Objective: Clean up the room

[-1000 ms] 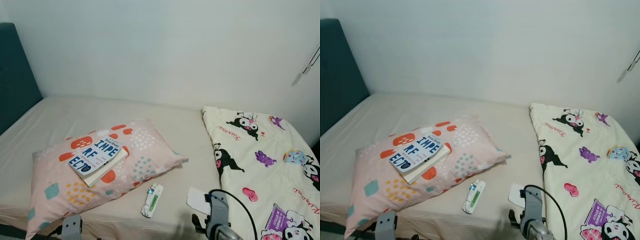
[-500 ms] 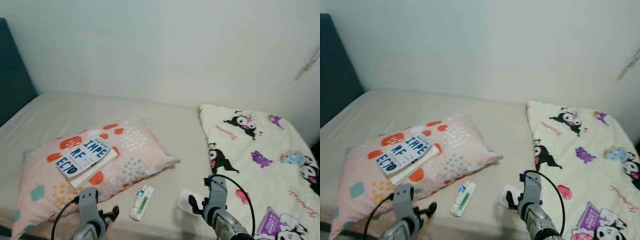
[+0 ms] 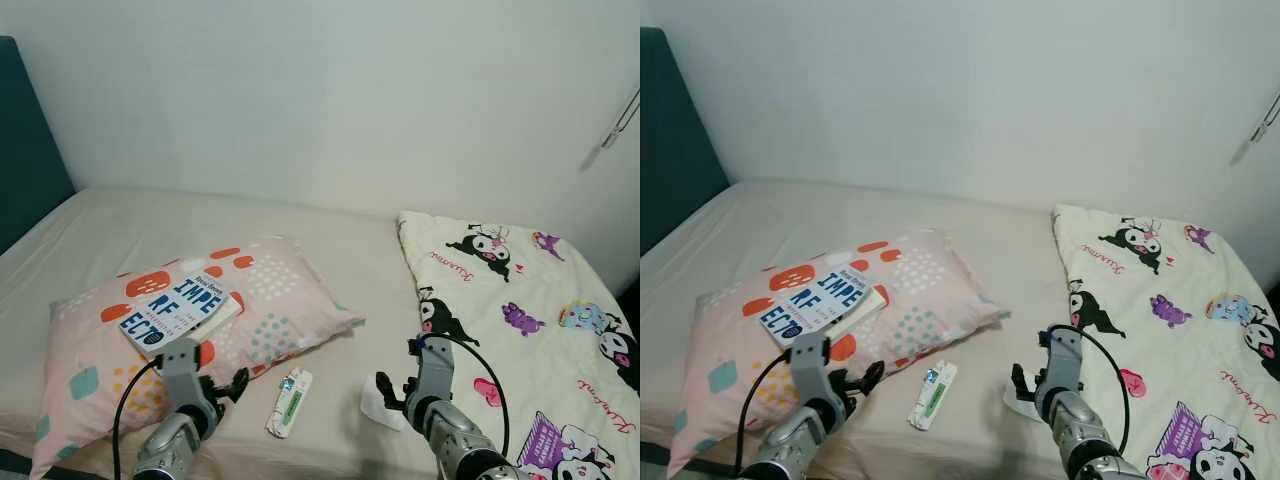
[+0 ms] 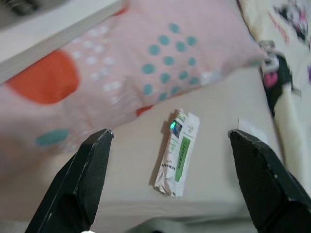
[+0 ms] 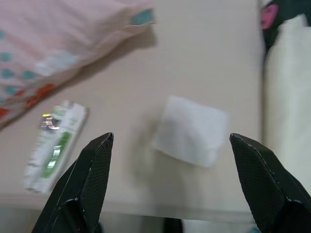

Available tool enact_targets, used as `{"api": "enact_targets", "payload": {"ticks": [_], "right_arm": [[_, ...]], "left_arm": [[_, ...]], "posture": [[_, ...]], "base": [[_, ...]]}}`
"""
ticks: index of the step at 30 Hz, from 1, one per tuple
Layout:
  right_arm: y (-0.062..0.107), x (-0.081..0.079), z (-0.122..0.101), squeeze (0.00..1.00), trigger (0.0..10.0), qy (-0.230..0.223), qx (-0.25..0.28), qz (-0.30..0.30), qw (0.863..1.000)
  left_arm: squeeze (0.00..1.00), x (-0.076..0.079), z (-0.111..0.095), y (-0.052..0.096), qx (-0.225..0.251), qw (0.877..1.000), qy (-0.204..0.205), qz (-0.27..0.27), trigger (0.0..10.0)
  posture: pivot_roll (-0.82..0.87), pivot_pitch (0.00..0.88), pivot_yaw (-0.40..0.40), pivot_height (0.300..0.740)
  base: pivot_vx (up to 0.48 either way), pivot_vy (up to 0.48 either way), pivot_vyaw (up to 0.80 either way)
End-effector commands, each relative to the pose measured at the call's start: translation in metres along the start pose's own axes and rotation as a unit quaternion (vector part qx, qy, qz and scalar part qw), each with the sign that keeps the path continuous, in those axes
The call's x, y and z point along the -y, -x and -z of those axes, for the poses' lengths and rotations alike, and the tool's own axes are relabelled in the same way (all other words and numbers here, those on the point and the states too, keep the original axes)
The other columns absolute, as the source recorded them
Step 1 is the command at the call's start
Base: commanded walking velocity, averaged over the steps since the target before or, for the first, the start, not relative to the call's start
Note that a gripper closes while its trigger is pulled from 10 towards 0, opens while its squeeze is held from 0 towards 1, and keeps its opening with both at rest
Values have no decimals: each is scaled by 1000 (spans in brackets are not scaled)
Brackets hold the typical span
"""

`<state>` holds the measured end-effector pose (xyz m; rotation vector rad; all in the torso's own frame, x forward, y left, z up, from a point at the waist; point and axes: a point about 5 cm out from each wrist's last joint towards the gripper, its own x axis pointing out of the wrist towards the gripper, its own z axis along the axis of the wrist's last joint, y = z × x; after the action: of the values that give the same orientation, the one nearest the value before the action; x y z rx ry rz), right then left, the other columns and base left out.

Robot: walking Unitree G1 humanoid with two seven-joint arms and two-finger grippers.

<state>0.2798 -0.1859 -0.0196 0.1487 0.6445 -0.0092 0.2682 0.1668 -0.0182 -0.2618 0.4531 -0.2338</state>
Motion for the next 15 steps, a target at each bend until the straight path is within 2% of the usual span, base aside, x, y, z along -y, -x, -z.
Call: {"api": "enact_targets", "payload": {"ticks": [1,6,7,9,10,15], "right_arm": [[1,7,-1,0,10000,40,0,17,999],[2,11,-3,0,10000,68,0,25,997],[2,13,-6,0,10000,102,0,32,994],[2,14,-7,0,10000,115,0,35,993],[1,16,-9,0,10000,148,0,38,988],[1,17,-15,0,10000,247,-1,43,968]], "left_arm": [[0,9,0,-2,0,999,-45,24,10000],[0,12,-2,-4,3,997,-66,27,10000],[0,17,-2,-5,1,995,-97,30,10000],[0,18,-1,-6,0,994,-106,30,10000],[0,21,-1,-7,0,993,-115,33,10000],[0,28,0,-9,-2,990,-139,39,10000]], "posture": [[115,0,-98,669],[116,0,-99,654],[112,0,-99,644],[113,0,-100,639],[112,0,-101,634],[108,0,-102,609]], "base": [[0,0,0],[0,0,0],[0,0,0],[0,0,0],[0,0,0],[0,0,0]]}}
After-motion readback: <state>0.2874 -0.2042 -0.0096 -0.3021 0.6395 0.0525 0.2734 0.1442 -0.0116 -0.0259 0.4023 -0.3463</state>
